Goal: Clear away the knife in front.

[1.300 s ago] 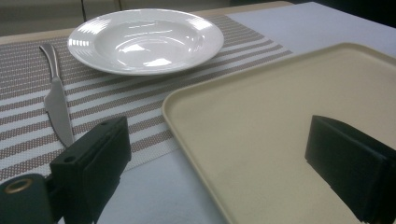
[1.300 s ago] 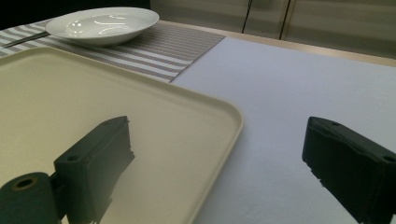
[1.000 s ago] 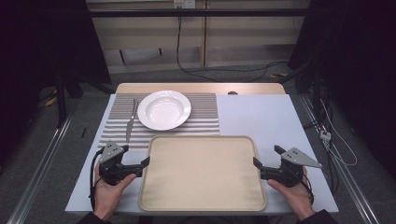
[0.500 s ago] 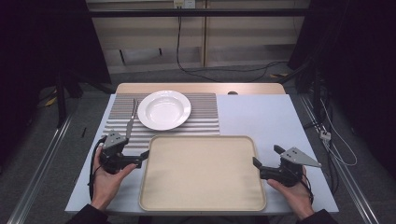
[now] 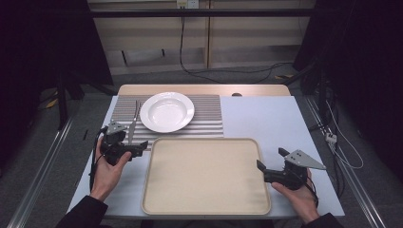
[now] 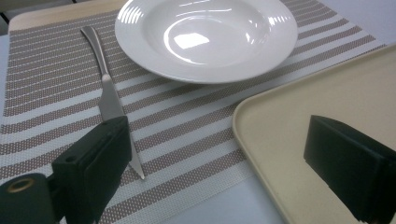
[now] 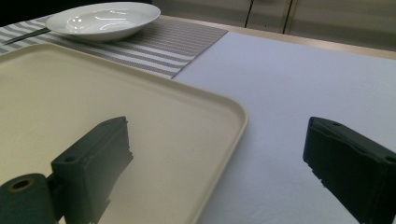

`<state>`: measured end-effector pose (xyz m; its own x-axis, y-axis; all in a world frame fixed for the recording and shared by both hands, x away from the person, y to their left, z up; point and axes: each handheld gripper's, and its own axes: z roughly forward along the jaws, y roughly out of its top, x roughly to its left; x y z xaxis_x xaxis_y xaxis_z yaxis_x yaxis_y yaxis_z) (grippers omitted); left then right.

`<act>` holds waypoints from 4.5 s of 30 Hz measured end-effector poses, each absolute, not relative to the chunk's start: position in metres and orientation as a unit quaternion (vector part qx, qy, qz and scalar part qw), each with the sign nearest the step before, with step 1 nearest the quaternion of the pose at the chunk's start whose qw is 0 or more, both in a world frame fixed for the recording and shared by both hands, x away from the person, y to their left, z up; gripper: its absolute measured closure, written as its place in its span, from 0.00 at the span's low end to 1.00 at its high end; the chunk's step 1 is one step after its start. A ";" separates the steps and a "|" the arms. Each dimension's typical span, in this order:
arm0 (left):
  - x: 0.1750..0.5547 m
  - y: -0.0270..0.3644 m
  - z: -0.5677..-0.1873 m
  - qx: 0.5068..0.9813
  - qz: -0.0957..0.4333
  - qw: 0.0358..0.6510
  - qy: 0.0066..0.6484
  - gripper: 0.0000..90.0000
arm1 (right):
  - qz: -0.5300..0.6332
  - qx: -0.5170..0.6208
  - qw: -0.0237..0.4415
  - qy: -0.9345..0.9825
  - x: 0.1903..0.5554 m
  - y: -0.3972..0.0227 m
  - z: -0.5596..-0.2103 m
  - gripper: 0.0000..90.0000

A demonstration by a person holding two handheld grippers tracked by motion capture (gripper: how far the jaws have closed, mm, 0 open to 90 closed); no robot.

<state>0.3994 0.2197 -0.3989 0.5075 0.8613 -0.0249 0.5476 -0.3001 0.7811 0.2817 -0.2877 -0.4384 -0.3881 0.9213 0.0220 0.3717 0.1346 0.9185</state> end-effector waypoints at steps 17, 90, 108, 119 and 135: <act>0.458 0.239 -0.397 0.779 0.219 0.340 0.479 0.09 | 0.463 0.465 0.291 0.696 0.283 -0.287 -0.439 0.08; 0.599 0.223 -0.439 0.785 0.150 0.201 0.567 0.84 | 0.463 0.454 0.276 0.709 0.284 -0.284 -0.442 0.08; 0.598 0.224 -0.438 0.780 0.137 0.202 0.576 0.89 | 0.463 0.458 0.276 0.707 0.283 -0.285 -0.441 0.08; 0.595 0.230 -0.431 0.780 0.131 0.208 0.575 0.89 | 0.462 0.458 0.277 0.707 0.283 -0.284 -0.441 0.08; 0.588 0.238 -0.416 0.786 0.134 0.220 0.562 0.89 | 0.464 0.458 0.275 0.707 0.284 -0.284 -0.441 0.08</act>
